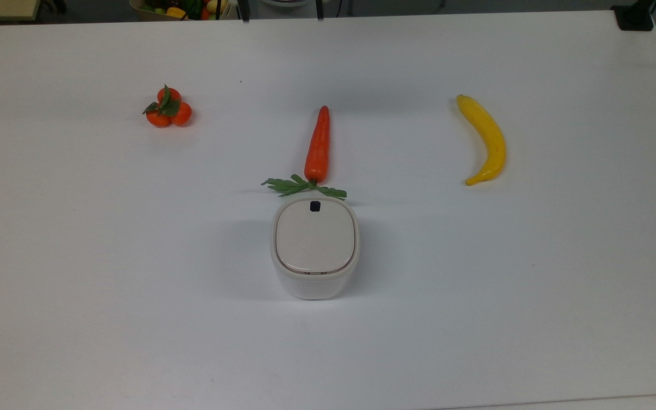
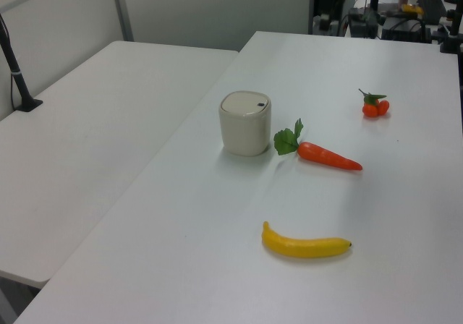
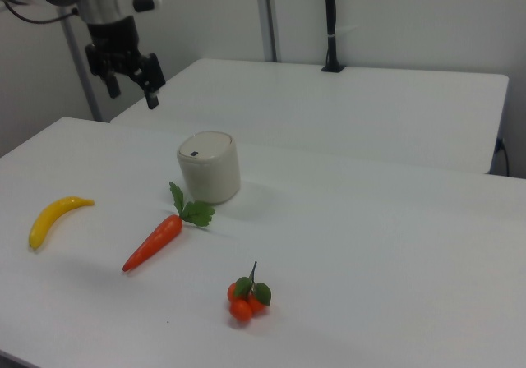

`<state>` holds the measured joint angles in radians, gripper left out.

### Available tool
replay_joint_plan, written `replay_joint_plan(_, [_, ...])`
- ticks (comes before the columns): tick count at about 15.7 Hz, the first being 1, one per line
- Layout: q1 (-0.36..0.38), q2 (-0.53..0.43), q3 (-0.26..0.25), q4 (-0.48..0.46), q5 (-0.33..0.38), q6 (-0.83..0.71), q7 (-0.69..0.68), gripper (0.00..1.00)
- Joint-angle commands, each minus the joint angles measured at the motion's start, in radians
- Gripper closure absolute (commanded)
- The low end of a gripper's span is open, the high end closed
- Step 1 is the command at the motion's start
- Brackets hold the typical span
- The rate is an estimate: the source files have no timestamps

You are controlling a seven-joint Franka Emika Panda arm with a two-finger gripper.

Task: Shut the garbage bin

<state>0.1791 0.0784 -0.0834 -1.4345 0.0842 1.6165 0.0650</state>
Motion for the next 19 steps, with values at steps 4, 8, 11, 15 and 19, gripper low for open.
replay_joint_plan(4, [-0.023, -0.152, 0.019, -0.144, 0.019, -0.032, 0.016, 0.00])
replay_joint_plan(8, [-0.085, -0.138, 0.077, -0.167, 0.019, 0.061, -0.017, 0.00])
replay_joint_plan(11, [-0.079, -0.134, 0.077, -0.187, 0.008, 0.140, -0.057, 0.00])
replay_joint_plan(15, [-0.076, -0.137, 0.070, -0.192, 0.003, 0.140, -0.063, 0.00])
replay_joint_plan(19, [-0.075, -0.137, 0.070, -0.195, -0.003, 0.140, -0.060, 0.00])
